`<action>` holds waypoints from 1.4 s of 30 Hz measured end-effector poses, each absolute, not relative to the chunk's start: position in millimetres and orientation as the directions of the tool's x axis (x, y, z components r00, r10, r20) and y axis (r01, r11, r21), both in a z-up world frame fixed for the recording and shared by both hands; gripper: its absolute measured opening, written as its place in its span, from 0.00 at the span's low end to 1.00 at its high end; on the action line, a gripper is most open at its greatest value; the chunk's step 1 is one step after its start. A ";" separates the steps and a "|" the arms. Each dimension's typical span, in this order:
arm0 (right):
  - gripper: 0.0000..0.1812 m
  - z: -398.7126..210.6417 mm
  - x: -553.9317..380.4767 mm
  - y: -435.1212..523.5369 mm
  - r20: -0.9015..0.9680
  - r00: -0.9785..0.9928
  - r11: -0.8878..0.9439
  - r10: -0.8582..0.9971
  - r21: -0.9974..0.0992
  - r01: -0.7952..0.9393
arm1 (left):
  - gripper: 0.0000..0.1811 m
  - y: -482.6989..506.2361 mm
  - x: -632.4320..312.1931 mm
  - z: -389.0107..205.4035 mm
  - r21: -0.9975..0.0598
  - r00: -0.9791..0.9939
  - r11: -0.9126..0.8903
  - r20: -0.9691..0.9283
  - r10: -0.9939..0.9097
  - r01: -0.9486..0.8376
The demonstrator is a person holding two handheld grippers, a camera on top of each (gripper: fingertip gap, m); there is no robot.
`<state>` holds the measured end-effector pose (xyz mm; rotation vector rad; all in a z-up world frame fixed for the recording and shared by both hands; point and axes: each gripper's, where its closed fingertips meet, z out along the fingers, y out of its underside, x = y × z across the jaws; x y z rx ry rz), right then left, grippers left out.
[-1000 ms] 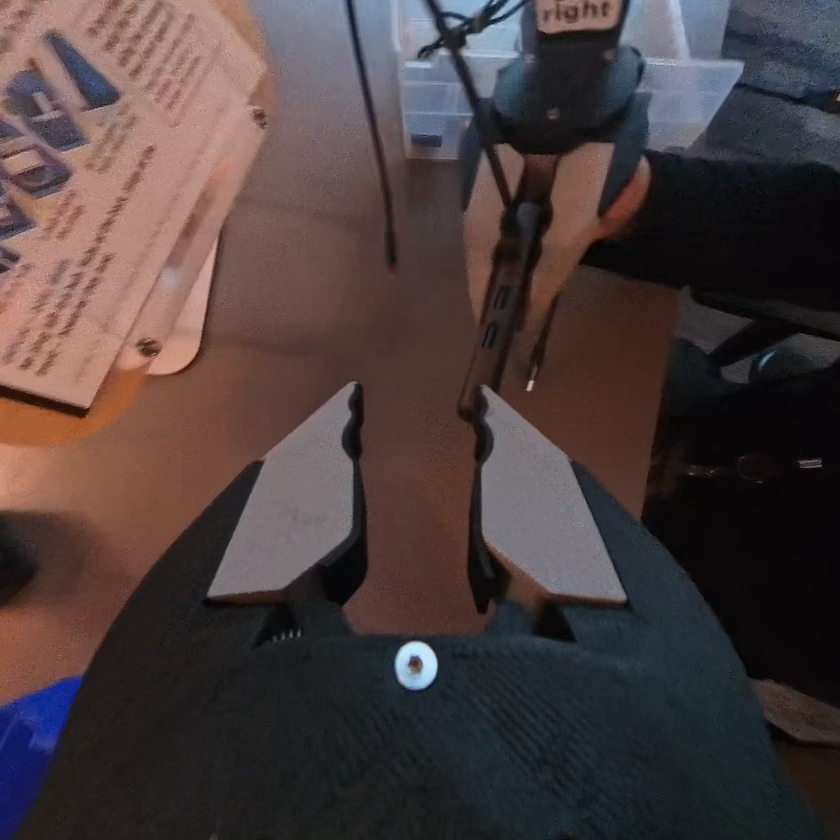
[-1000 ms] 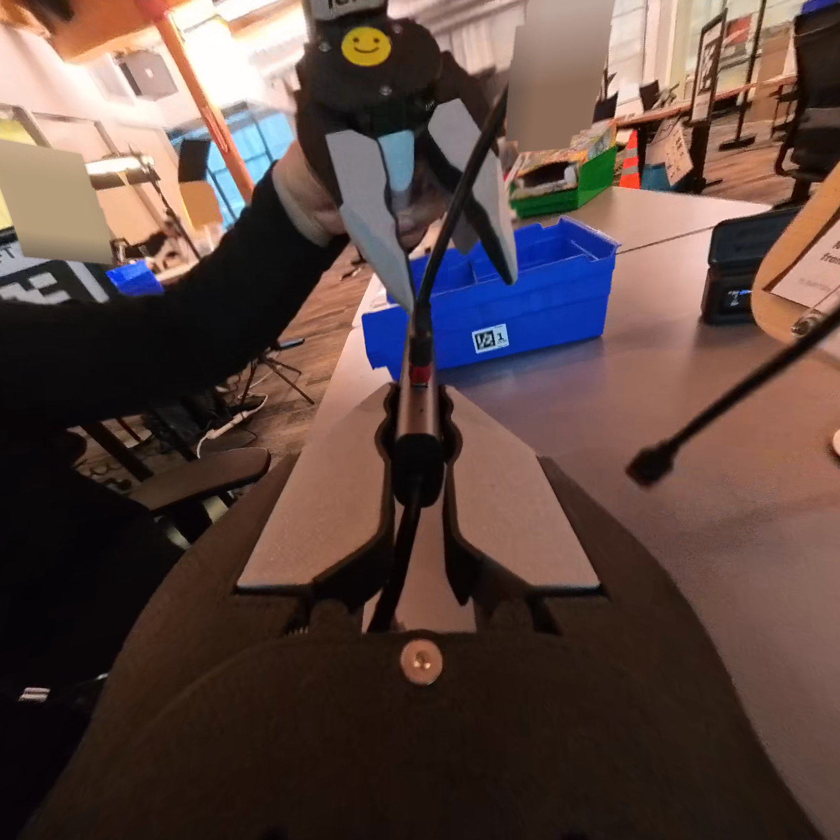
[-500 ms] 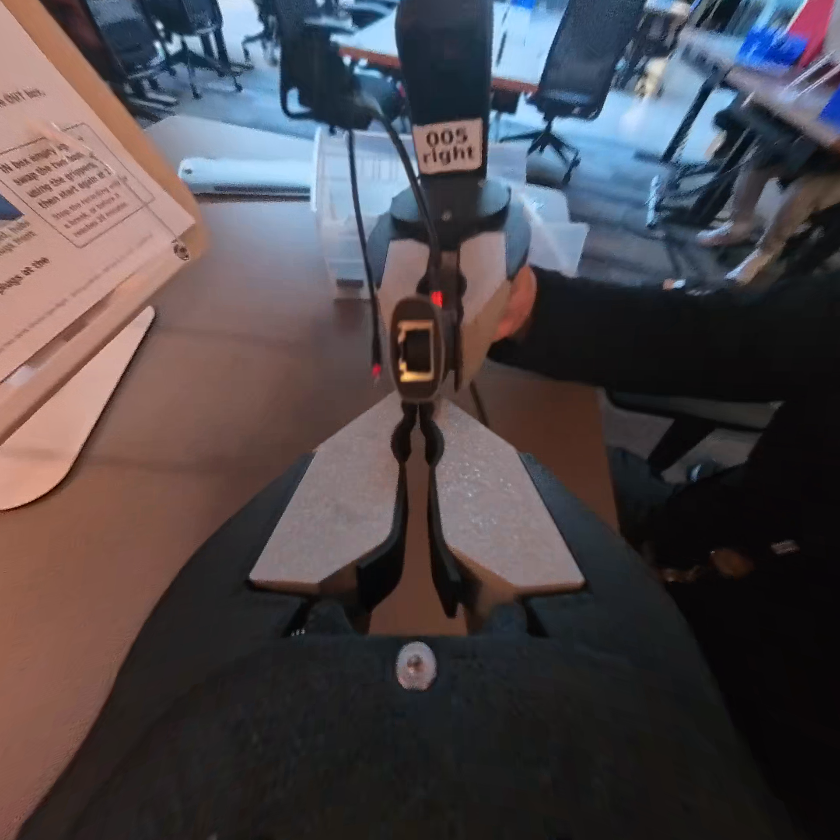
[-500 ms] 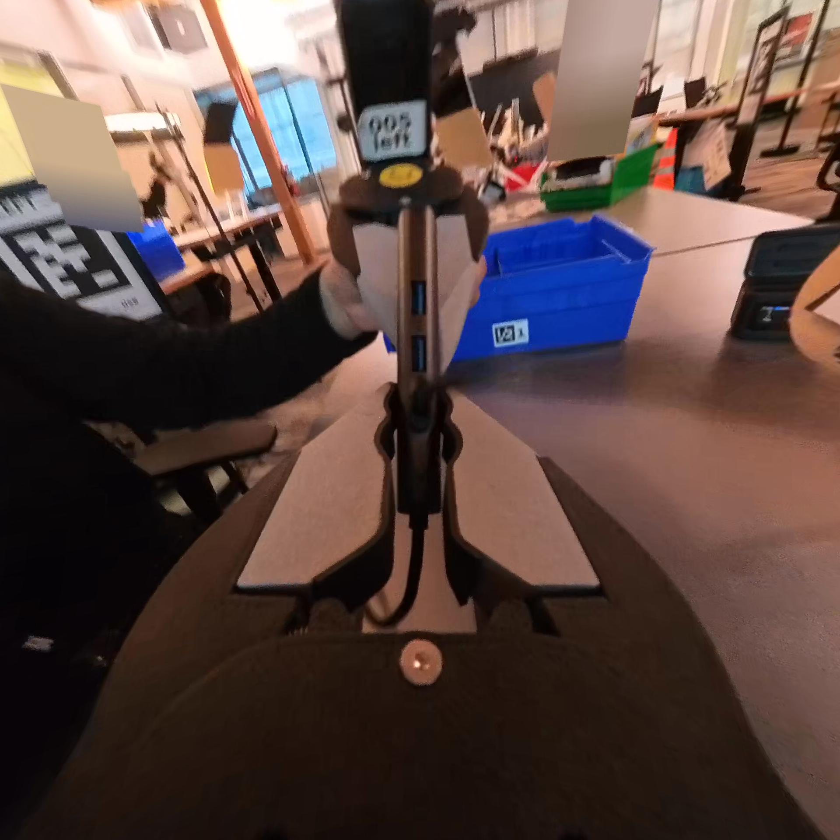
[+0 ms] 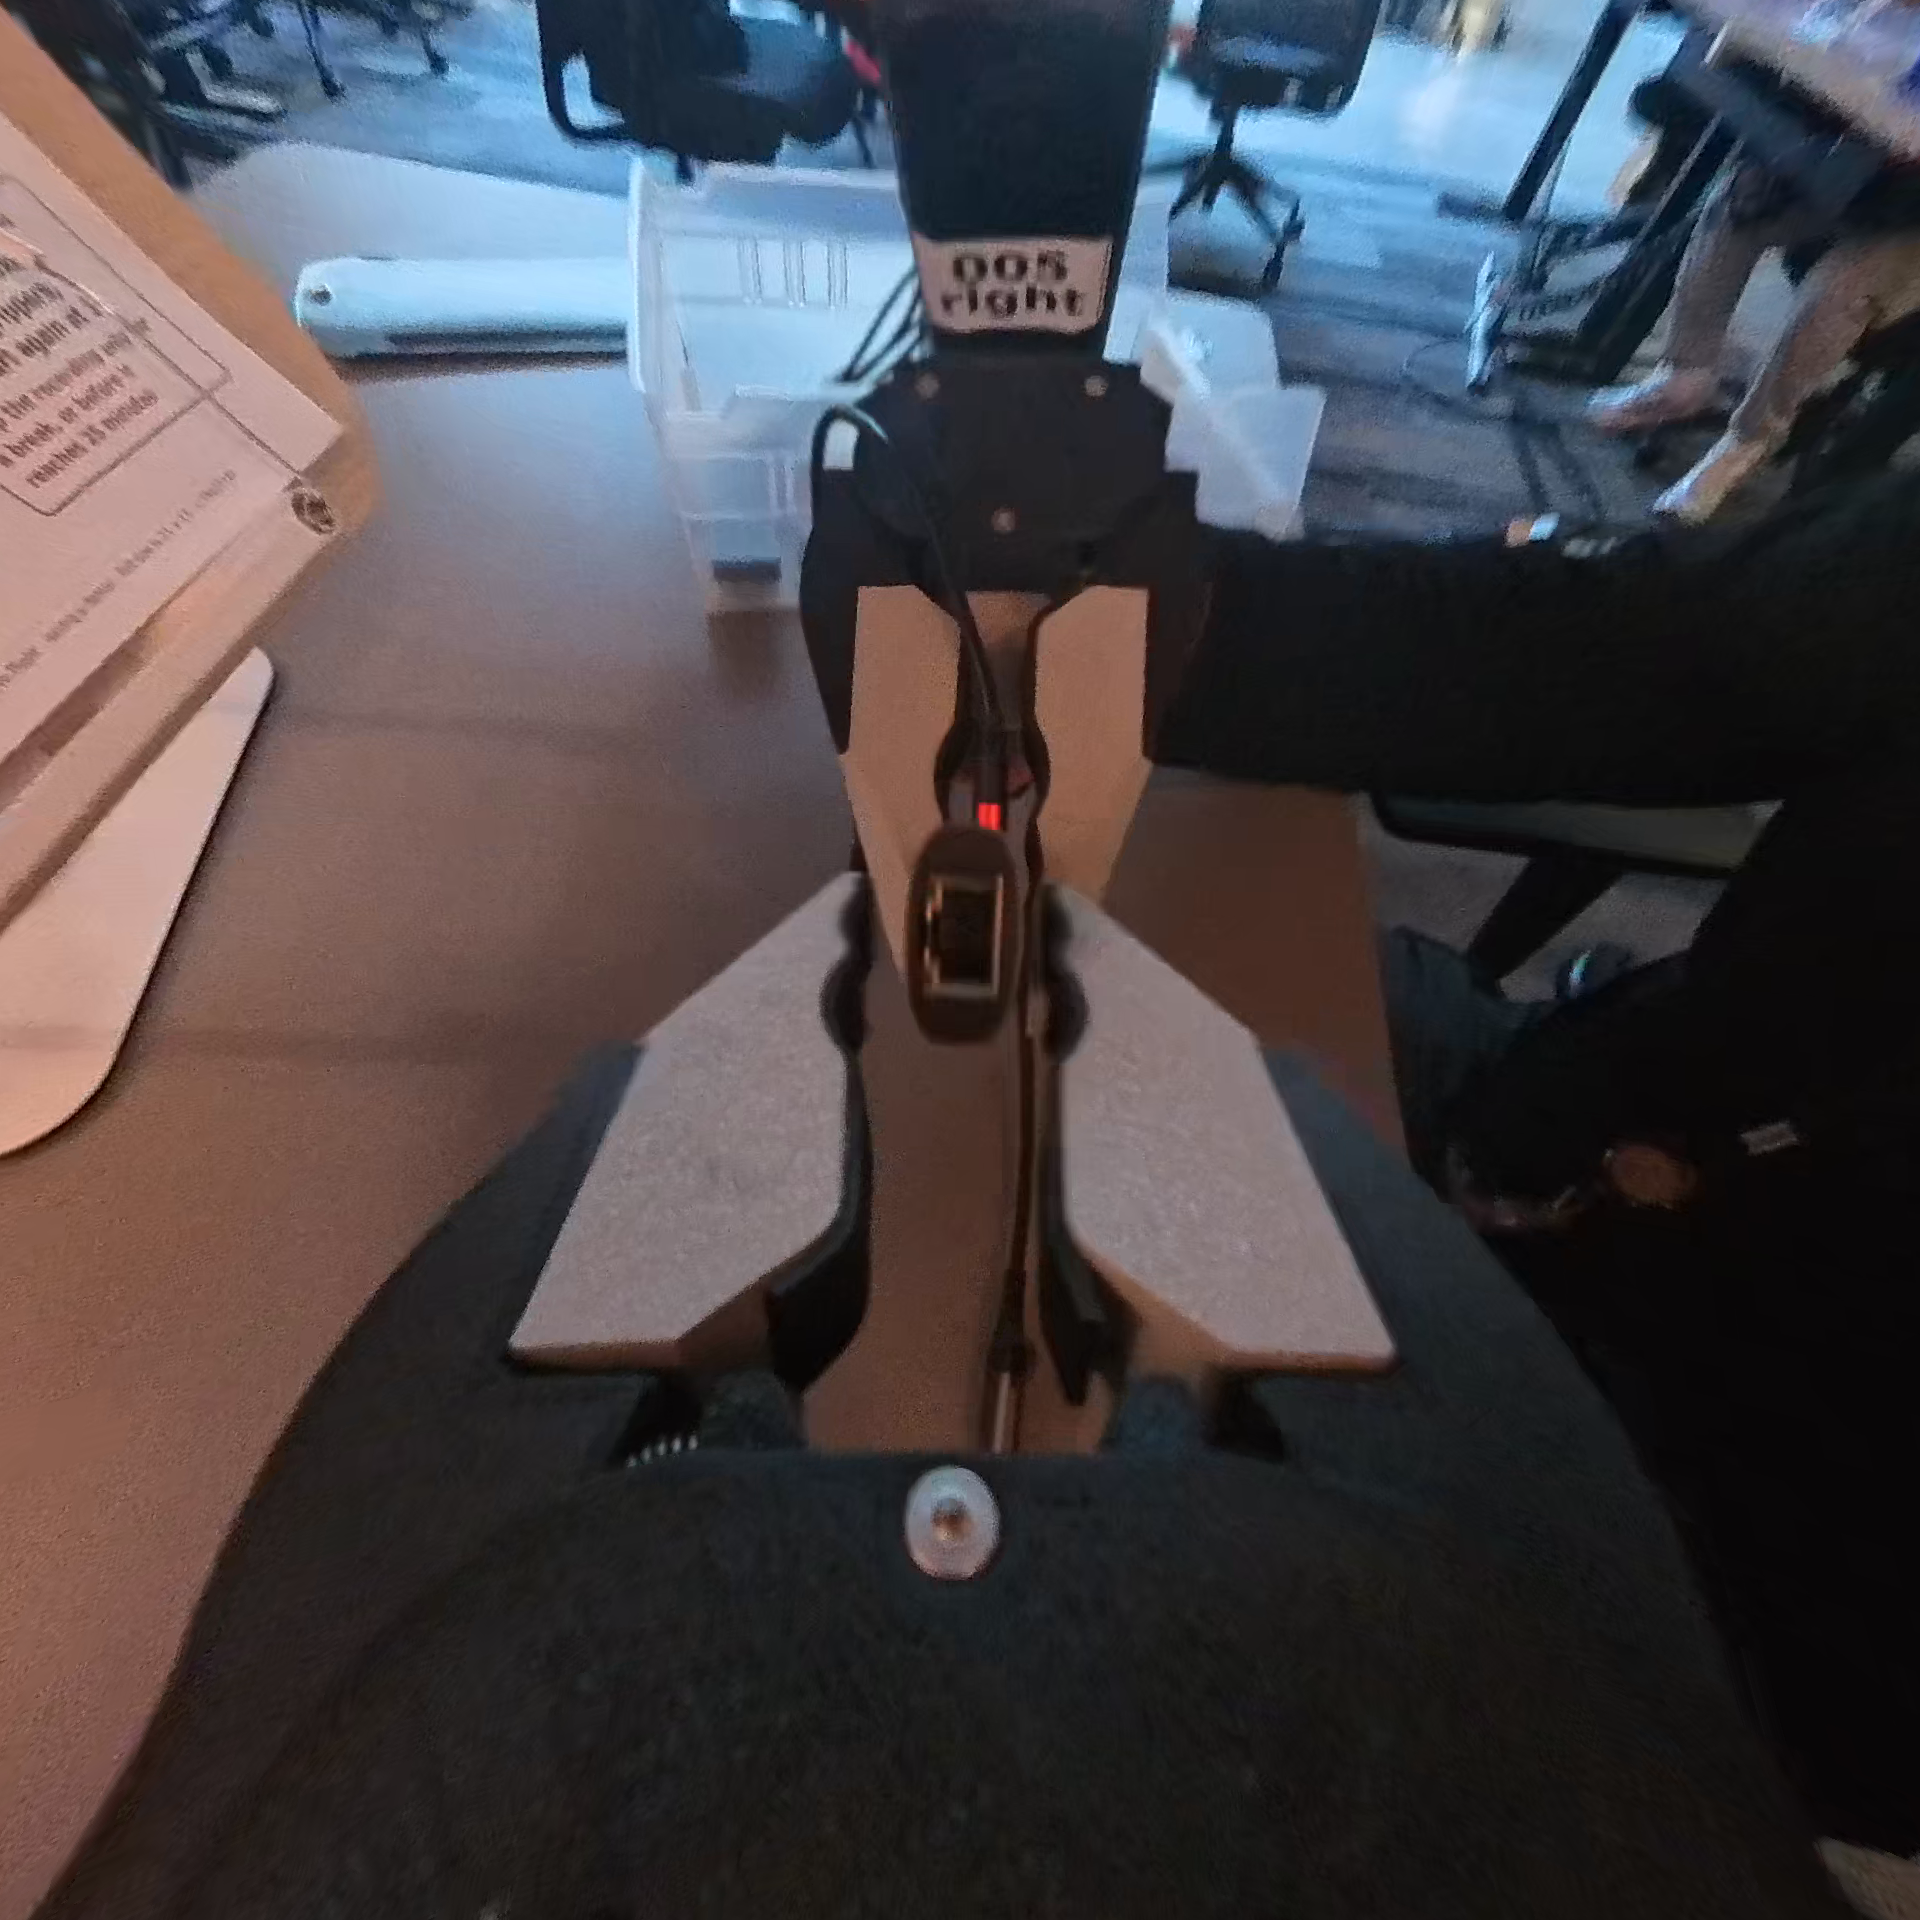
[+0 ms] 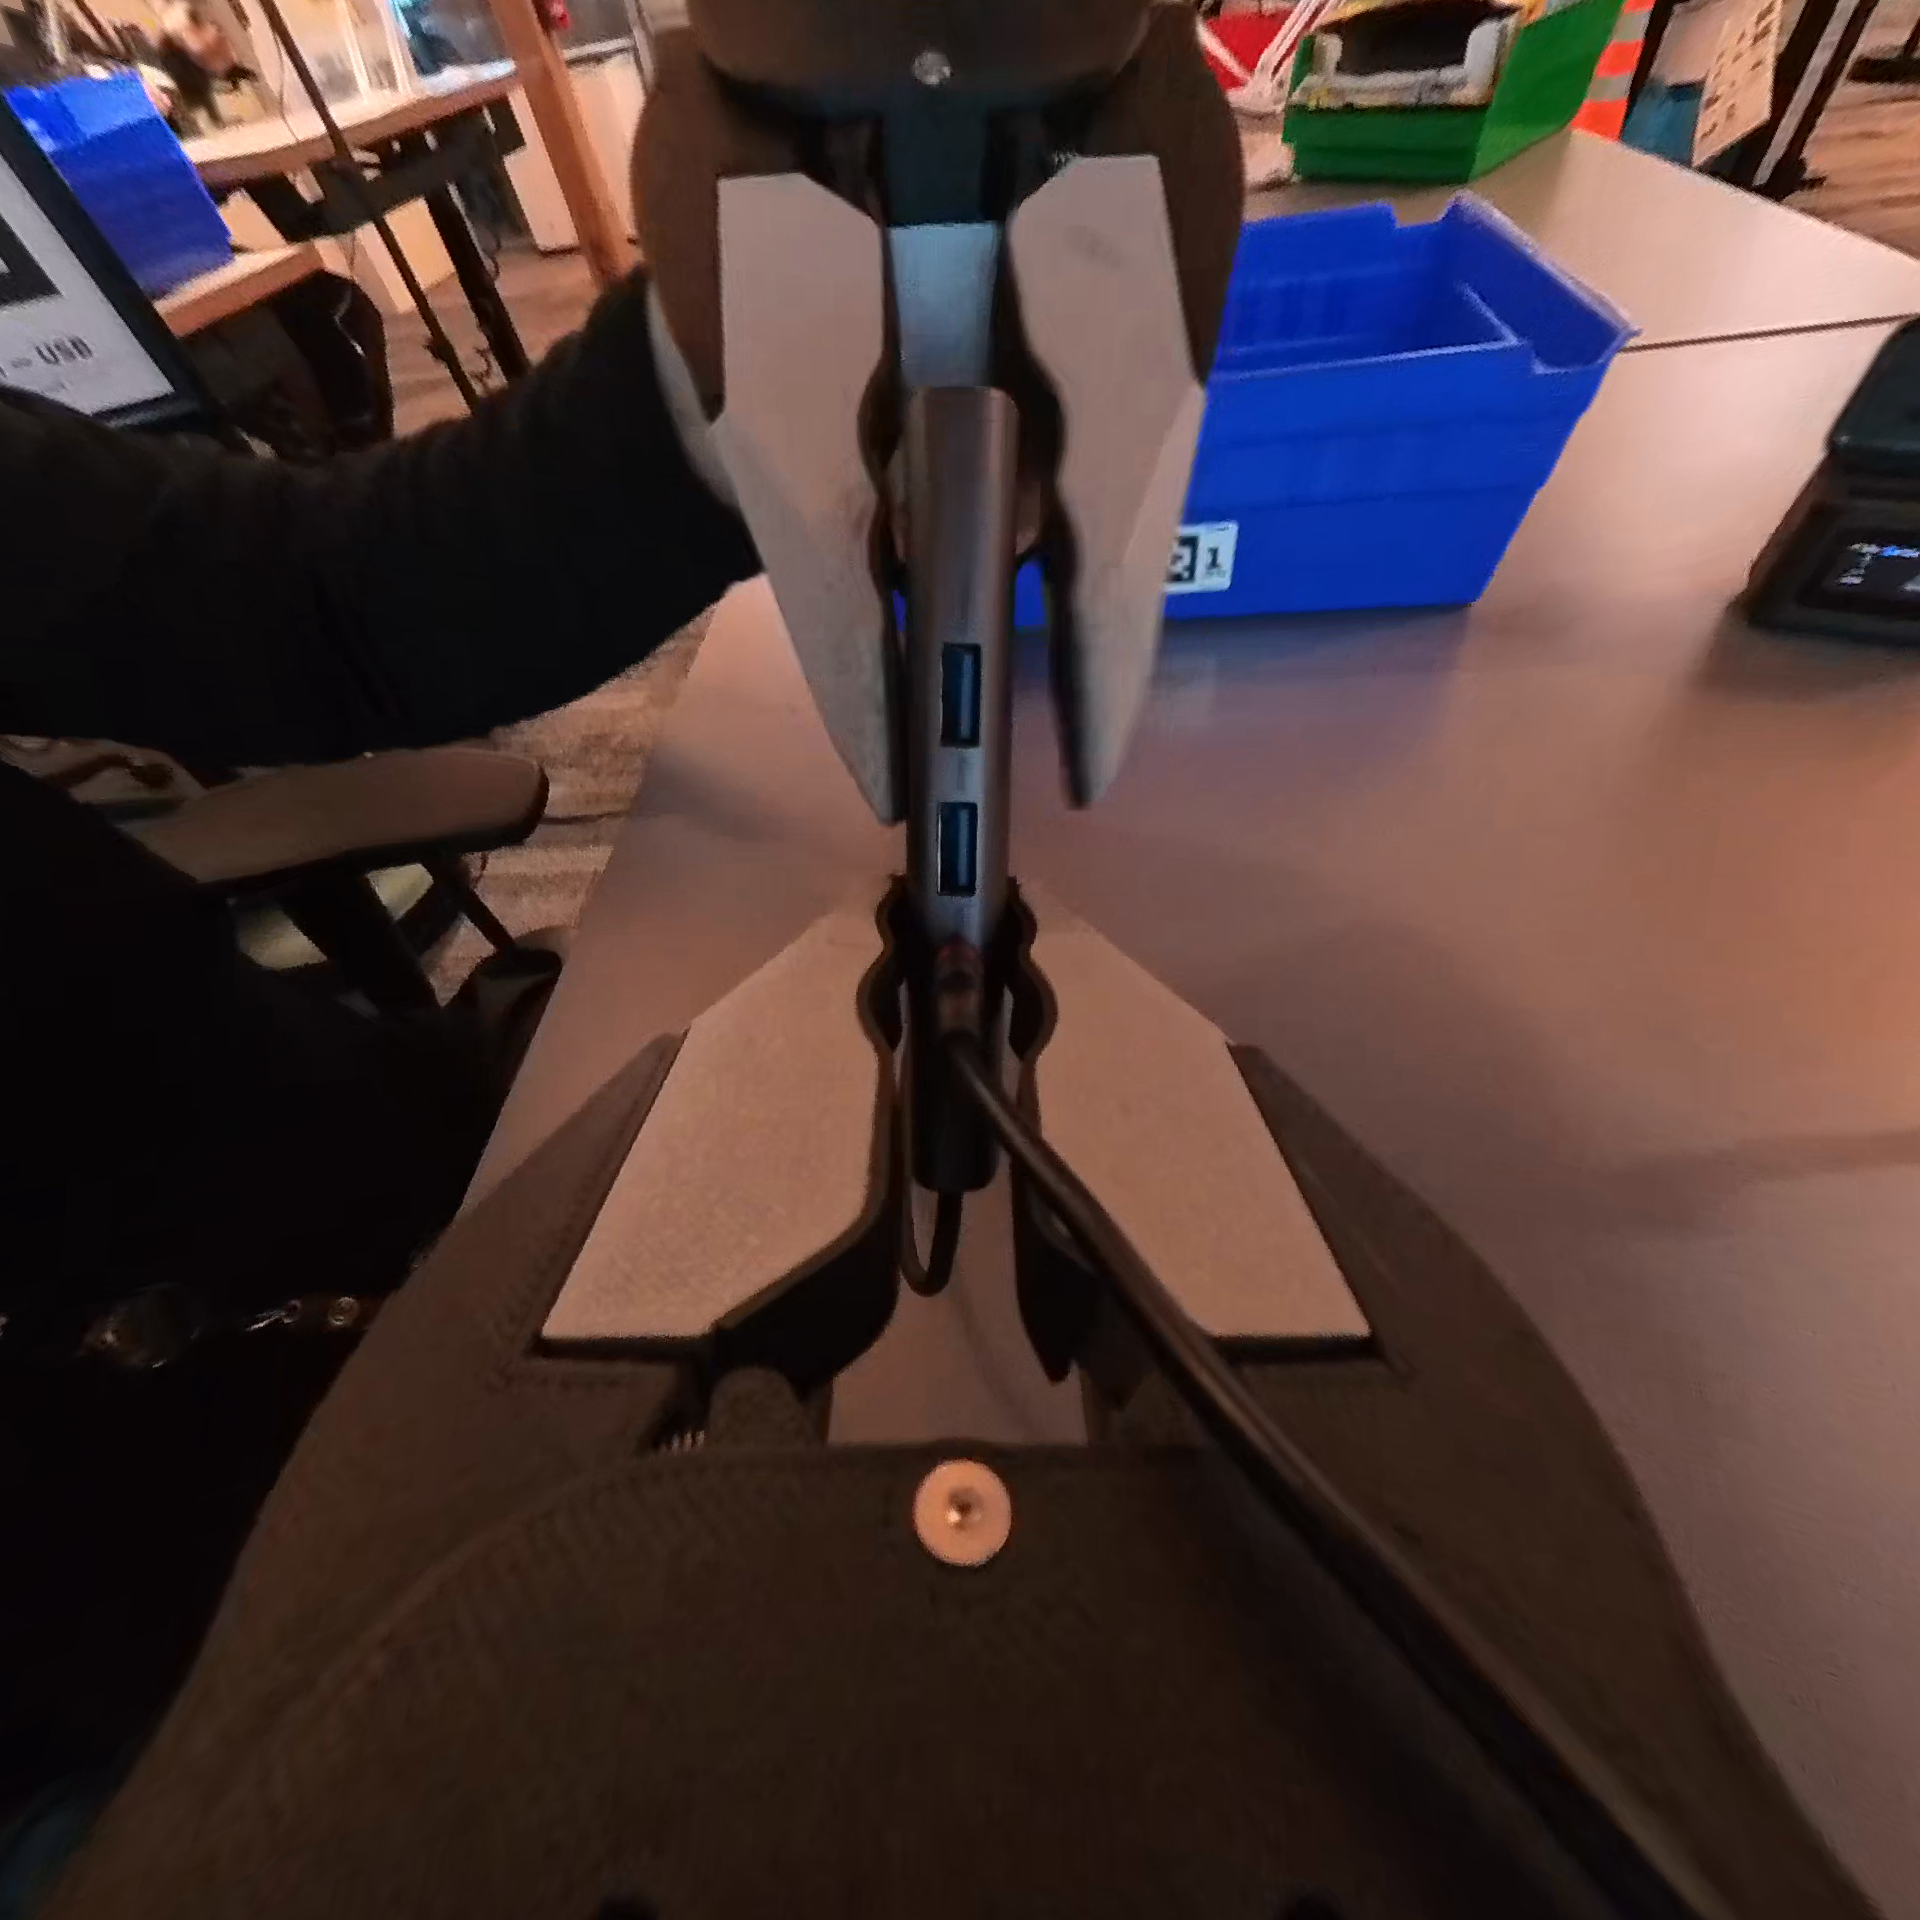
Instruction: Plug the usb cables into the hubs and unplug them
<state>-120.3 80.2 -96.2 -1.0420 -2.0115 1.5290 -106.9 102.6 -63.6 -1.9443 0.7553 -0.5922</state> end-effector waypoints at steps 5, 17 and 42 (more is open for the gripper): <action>0.08 -85.3 -125.1 86.5 -0.079 -0.605 0.095 0.792 -0.964 0.250 | 0.08 102.7 -107.2 -58.2 -0.894 0.702 -0.345 0.052 -0.711 -0.284; 0.07 -70.1 -114.2 100.6 -0.016 -0.584 0.135 0.812 -0.967 0.214 | 0.09 99.1 -114.3 -69.7 -0.941 0.683 -0.309 0.136 -0.718 -0.137; 0.07 -79.5 -105.5 106.3 -0.119 -0.629 0.078 0.768 -0.958 0.276 | 0.08 108.2 -92.8 -117.8 -0.896 0.652 -0.379 0.147 -0.744 -0.230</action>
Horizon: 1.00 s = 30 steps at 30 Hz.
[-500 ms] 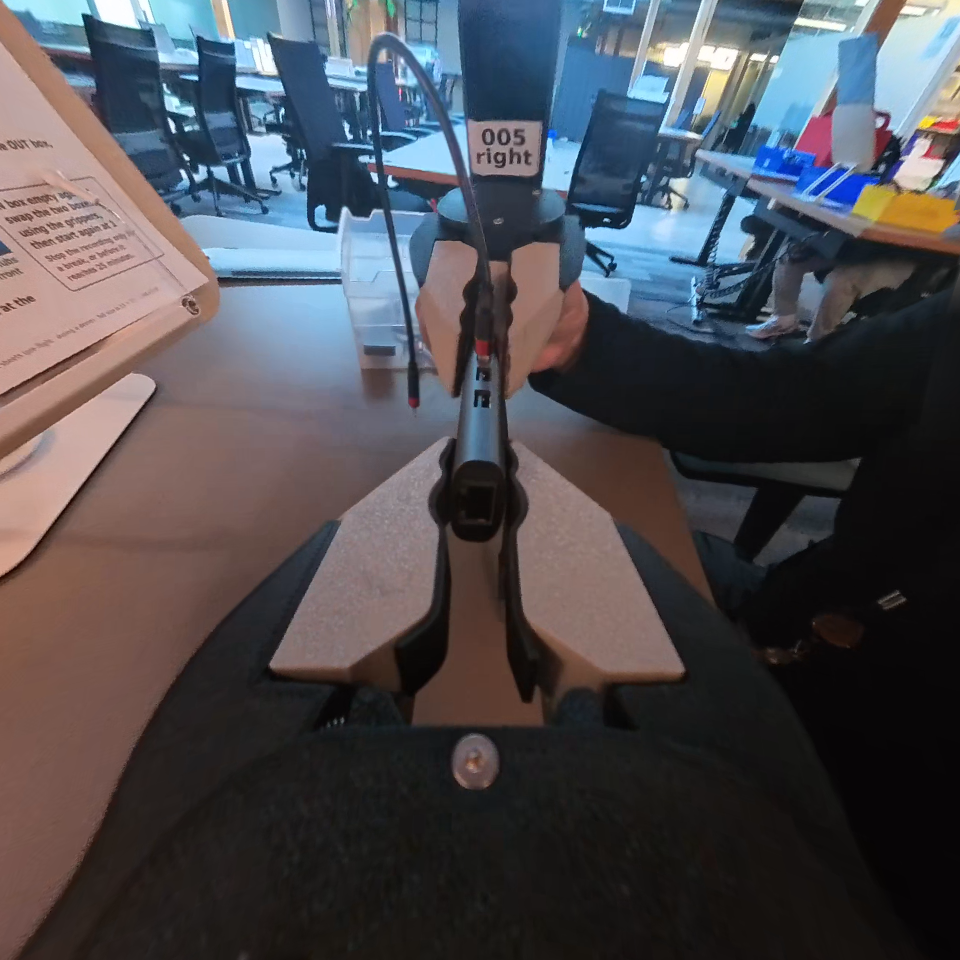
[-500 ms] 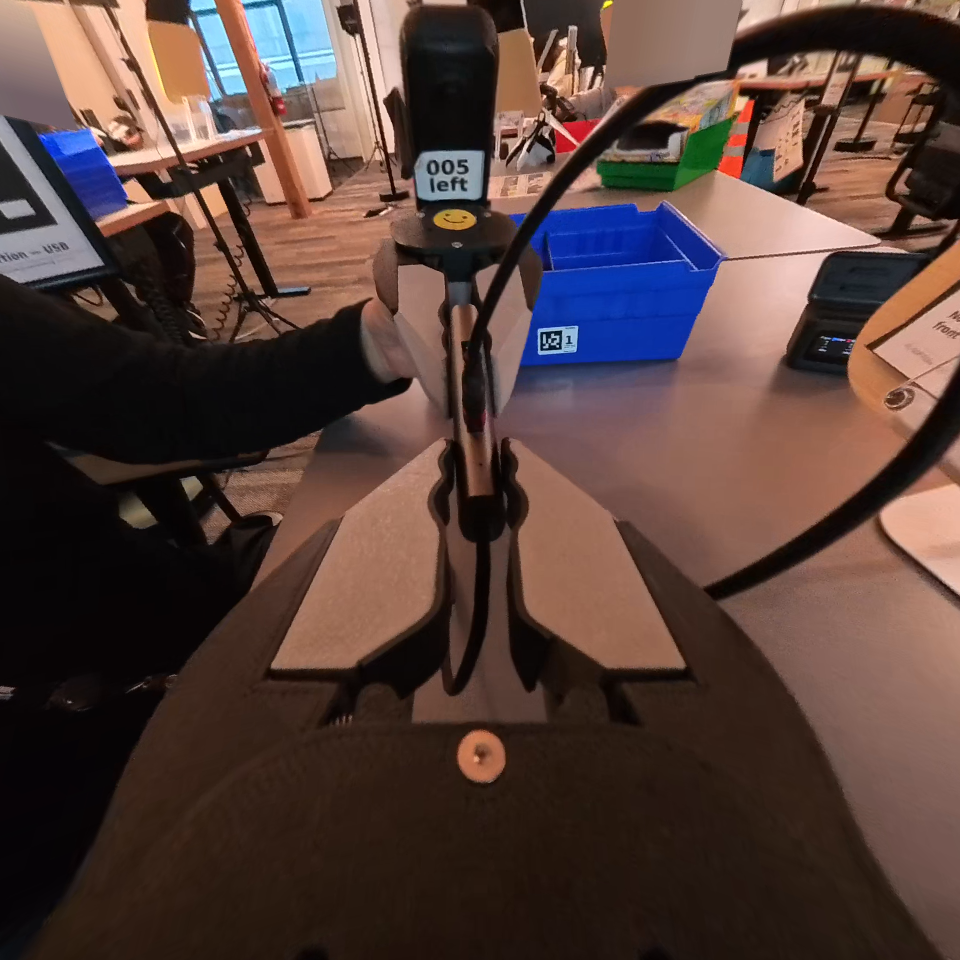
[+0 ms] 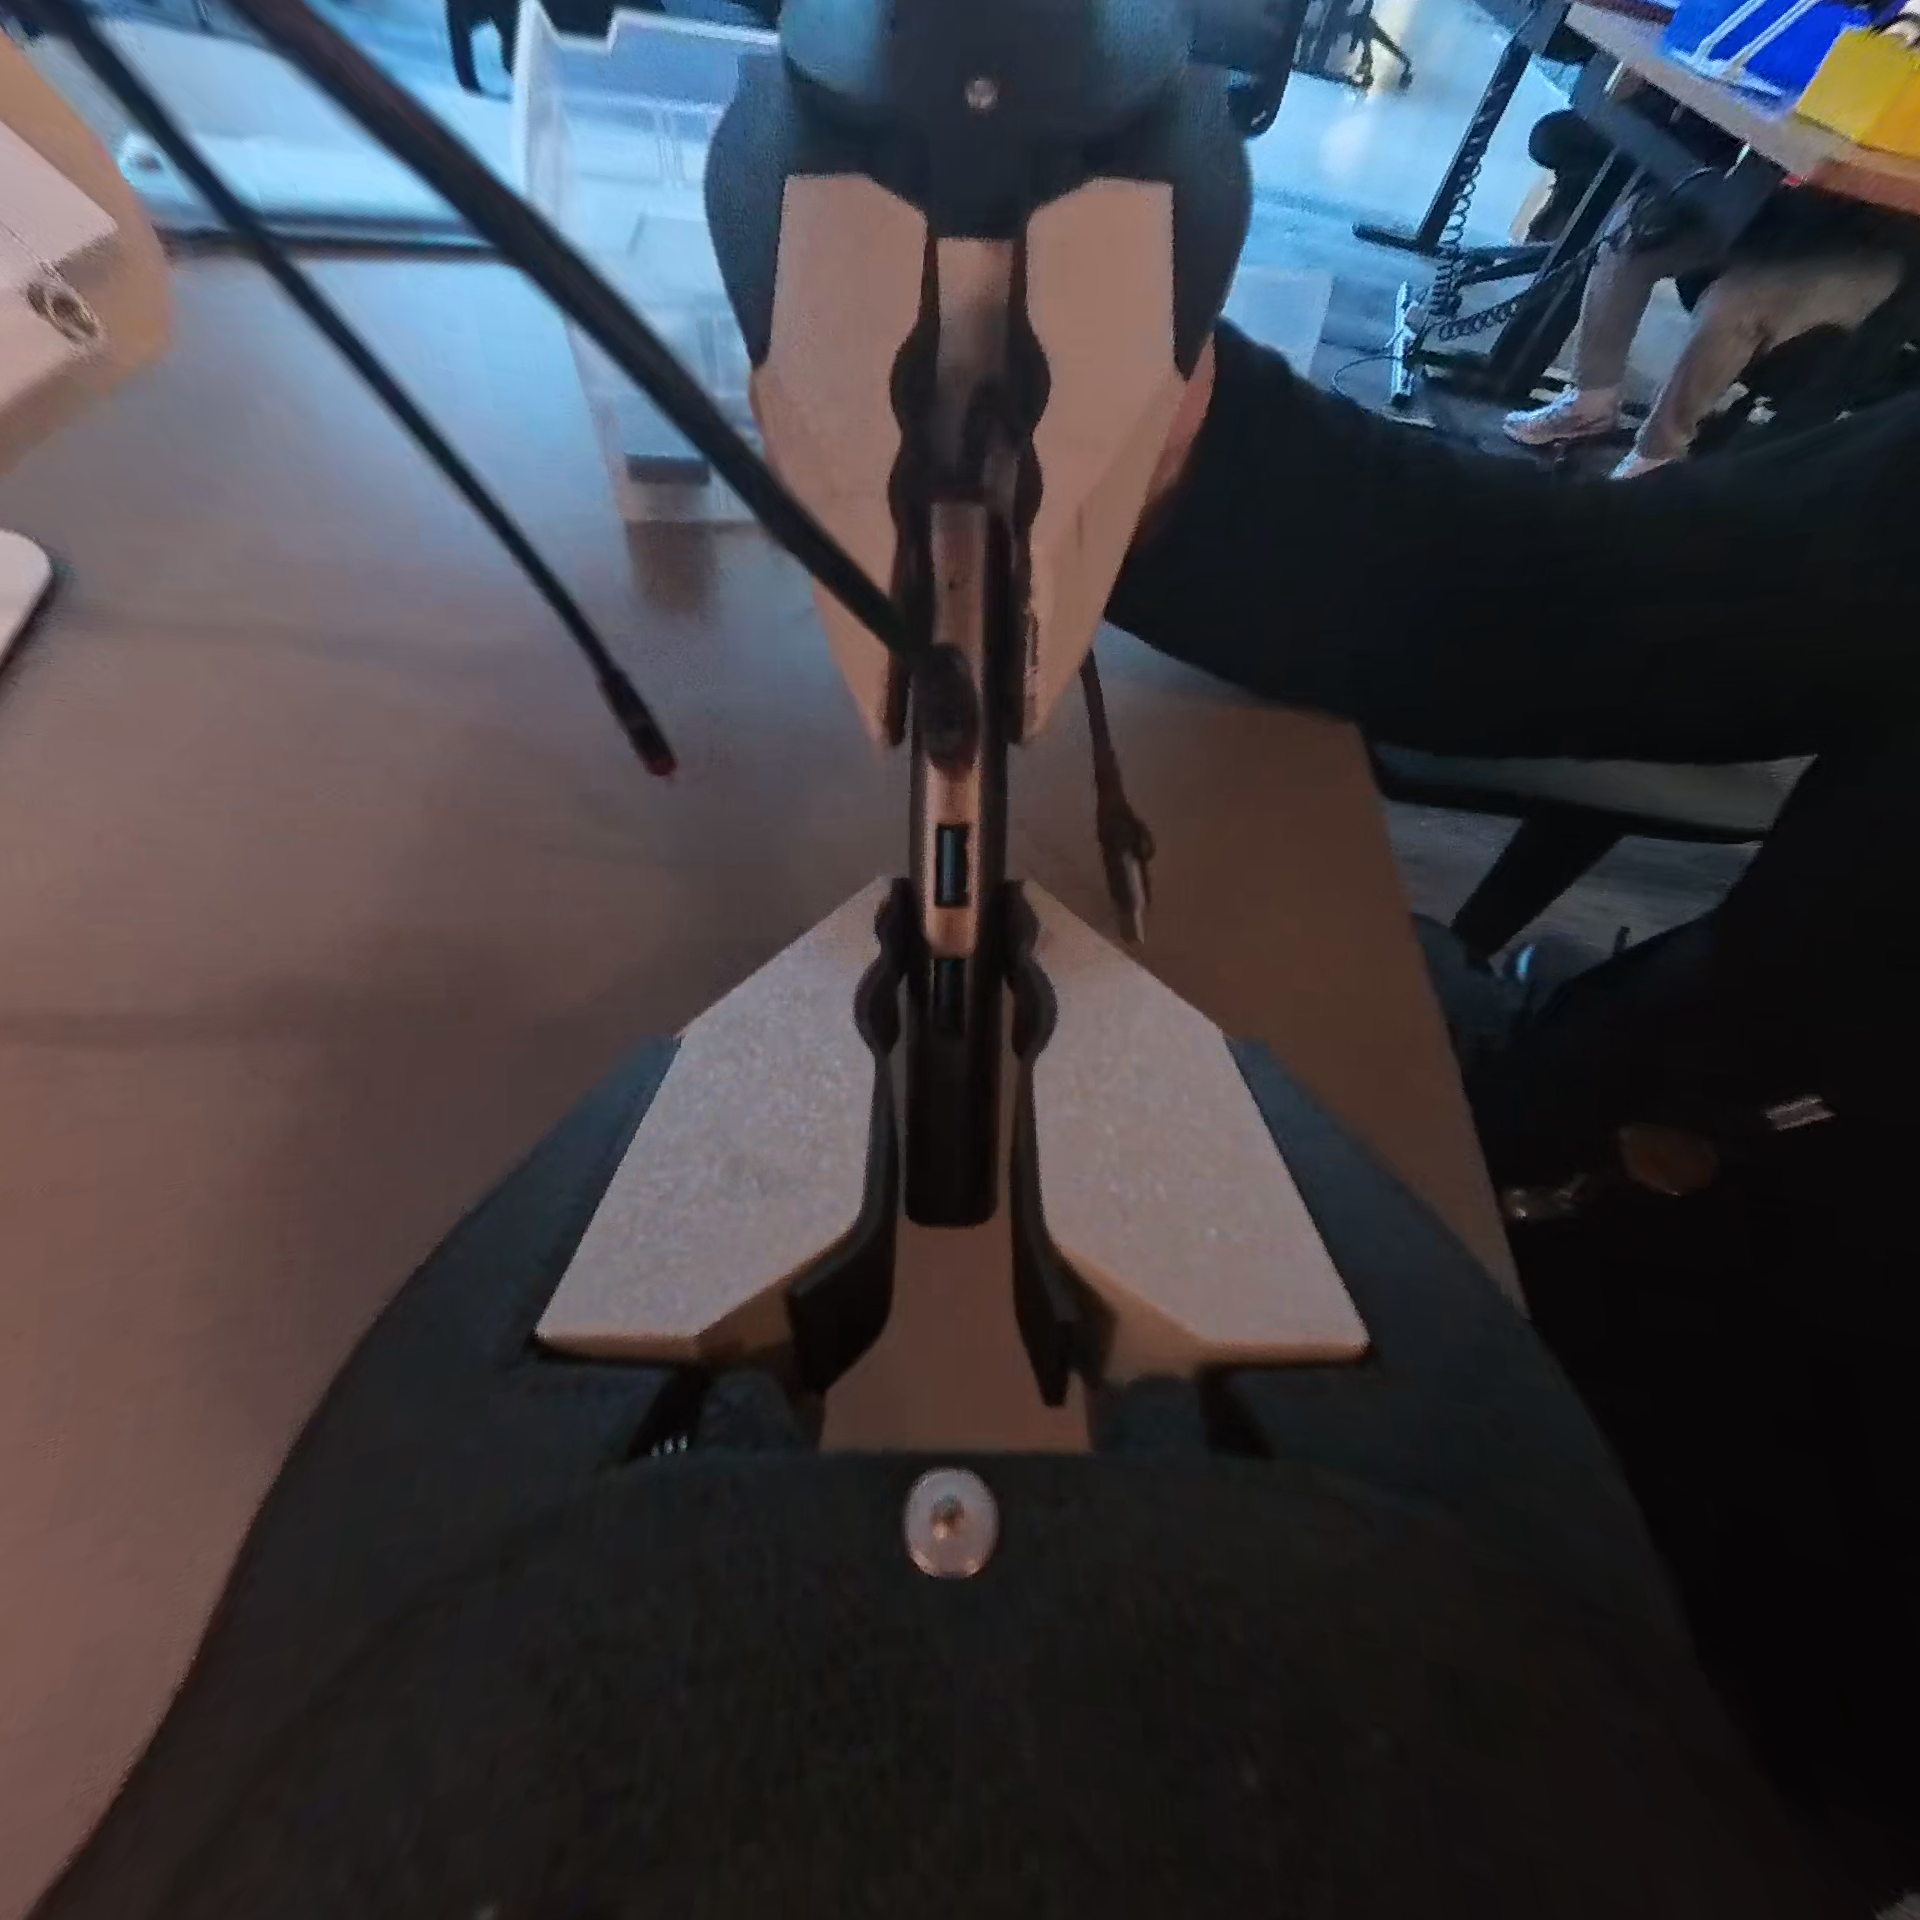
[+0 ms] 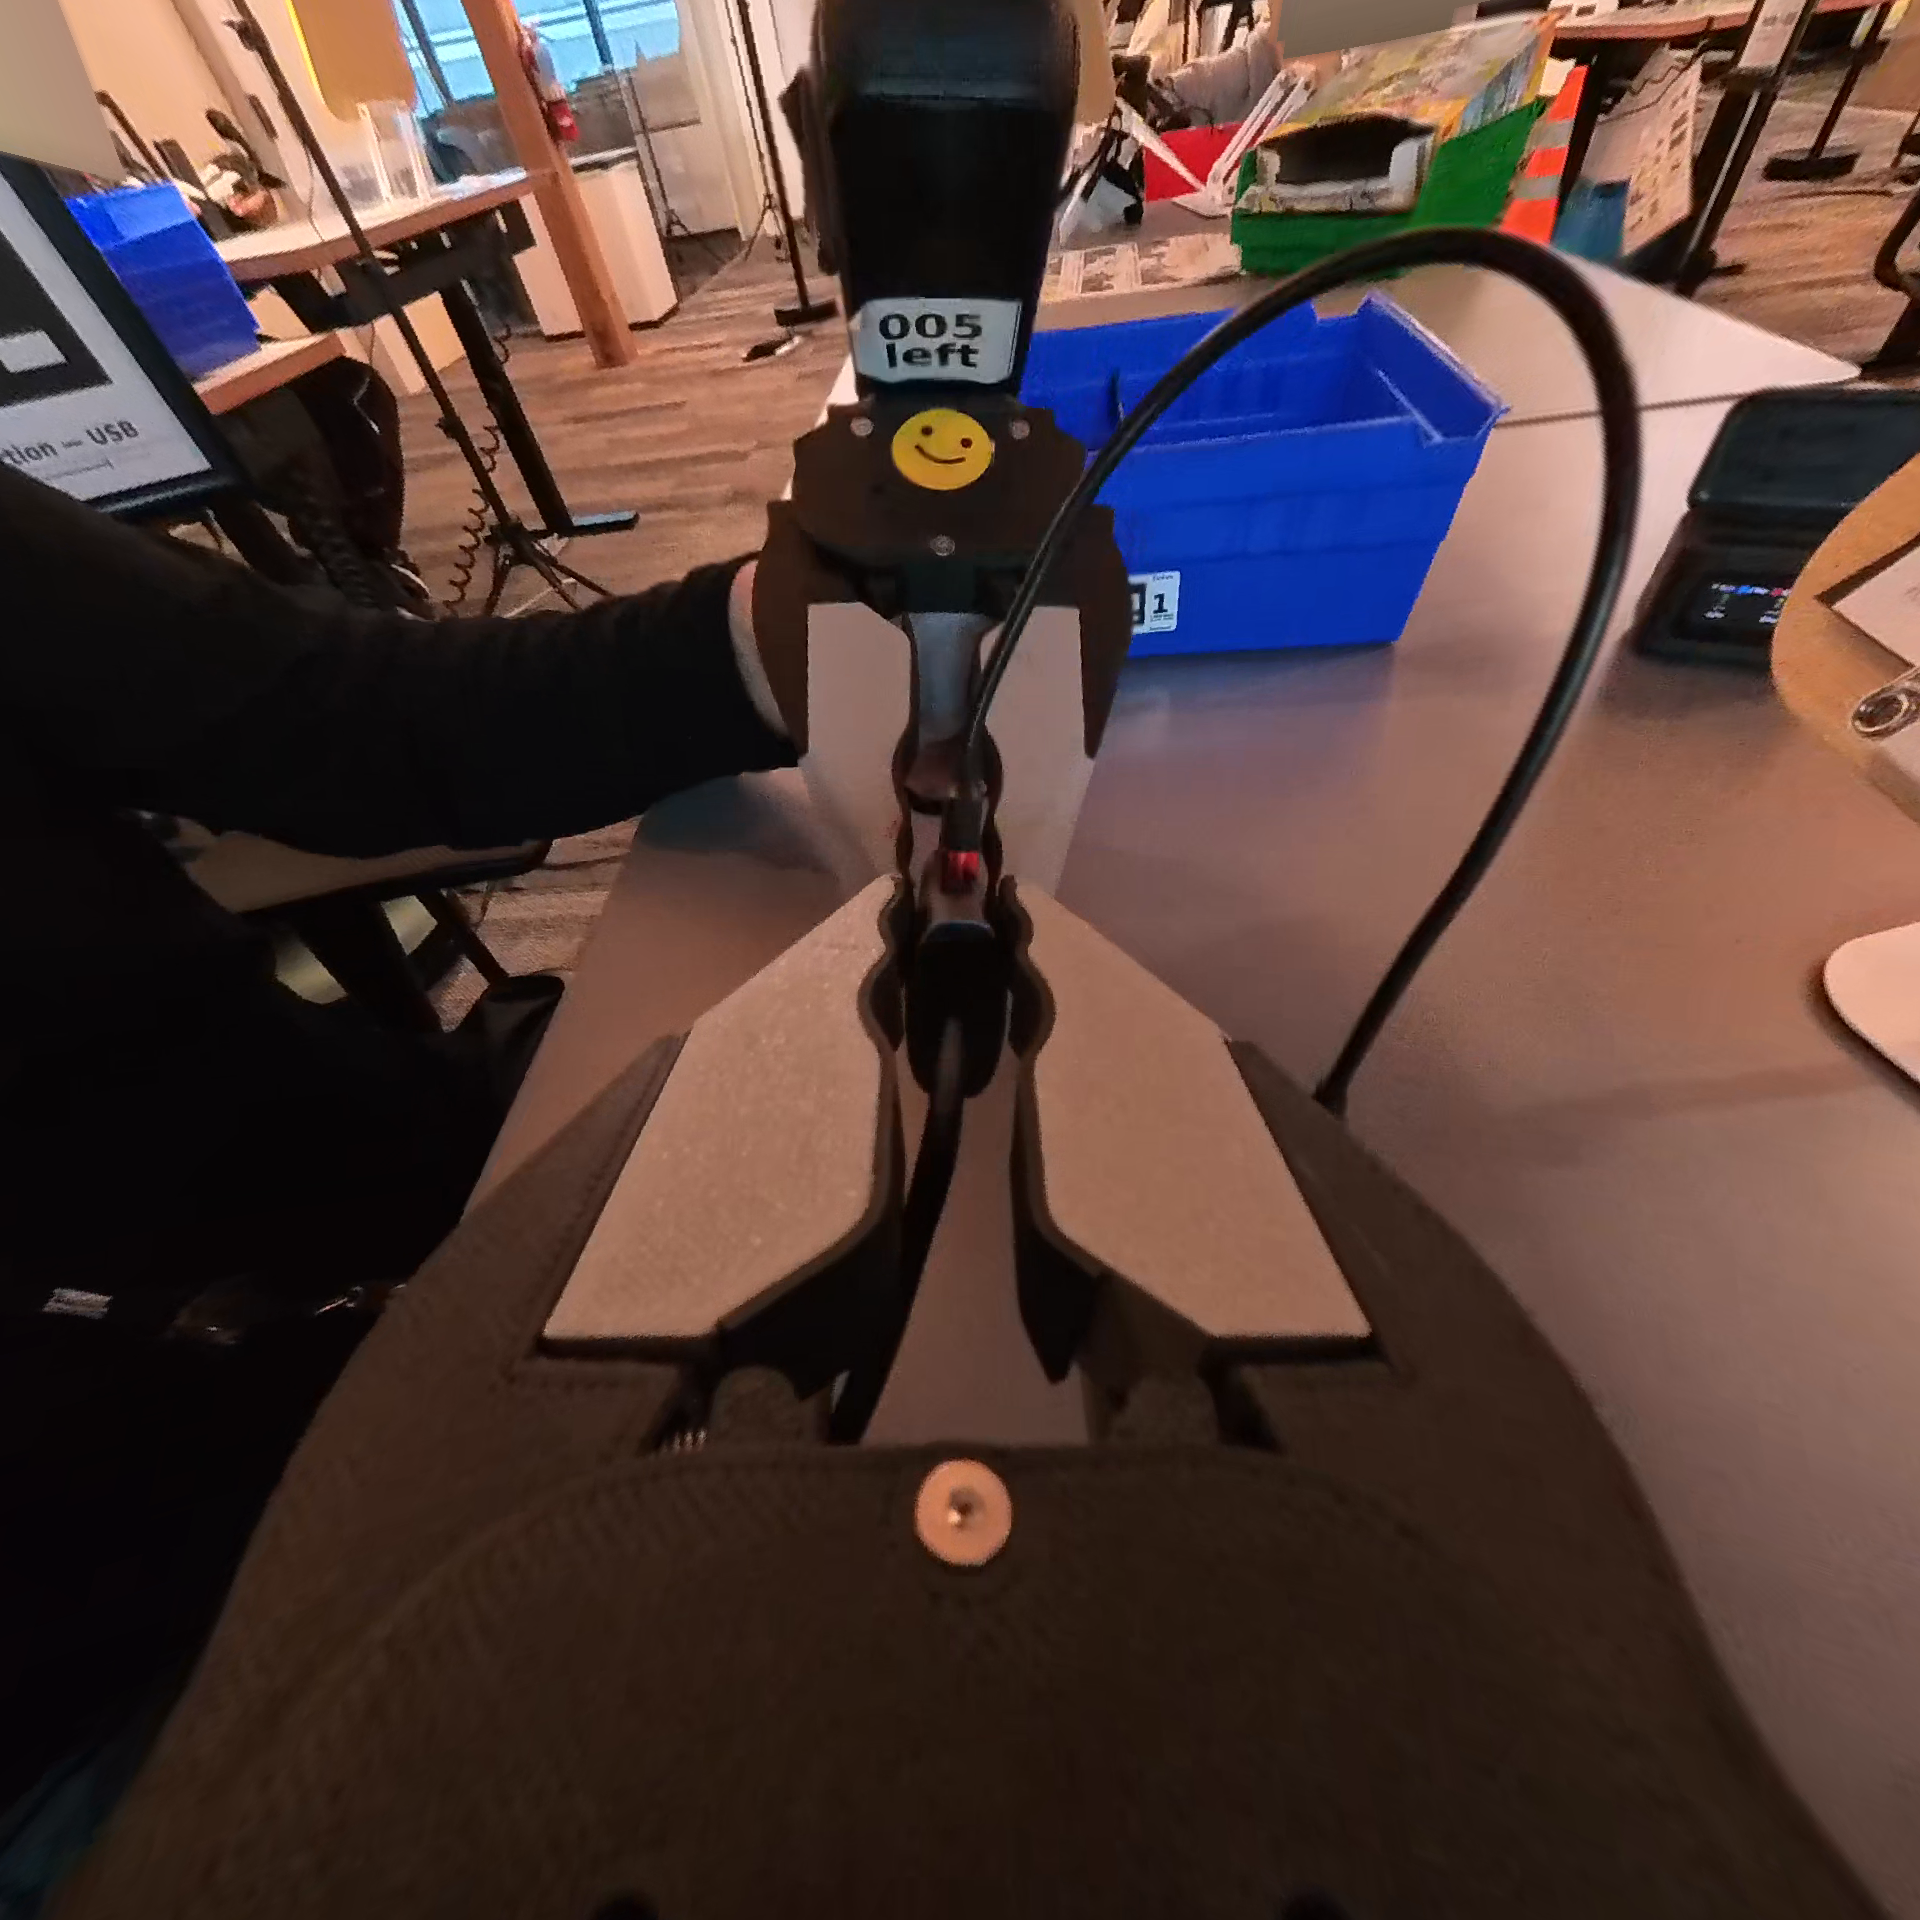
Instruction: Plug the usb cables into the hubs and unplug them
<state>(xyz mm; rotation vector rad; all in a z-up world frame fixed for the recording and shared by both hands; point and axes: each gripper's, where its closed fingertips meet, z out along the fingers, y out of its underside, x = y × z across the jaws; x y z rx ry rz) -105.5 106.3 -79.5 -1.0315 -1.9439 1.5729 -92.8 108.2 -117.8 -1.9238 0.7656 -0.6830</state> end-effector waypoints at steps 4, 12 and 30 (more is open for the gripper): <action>0.07 -79.6 -105.0 106.5 -0.119 -0.637 0.075 0.762 -0.960 0.269 | 0.08 106.2 -97.5 -109.2 -0.914 0.661 -0.349 0.133 -0.738 -0.206; 0.07 -89.5 -106.3 100.6 -0.126 -0.657 0.092 0.744 -0.954 0.287 | 0.08 98.3 -101.1 -111.0 -0.914 0.635 -0.366 0.181 -0.751 -0.173; 0.06 -84.3 -109.3 91.6 -0.140 -0.666 0.049 0.733 -0.965 0.257 | 0.08 104.4 -84.1 -113.3 -0.906 0.661 -0.379 0.170 -0.731 -0.186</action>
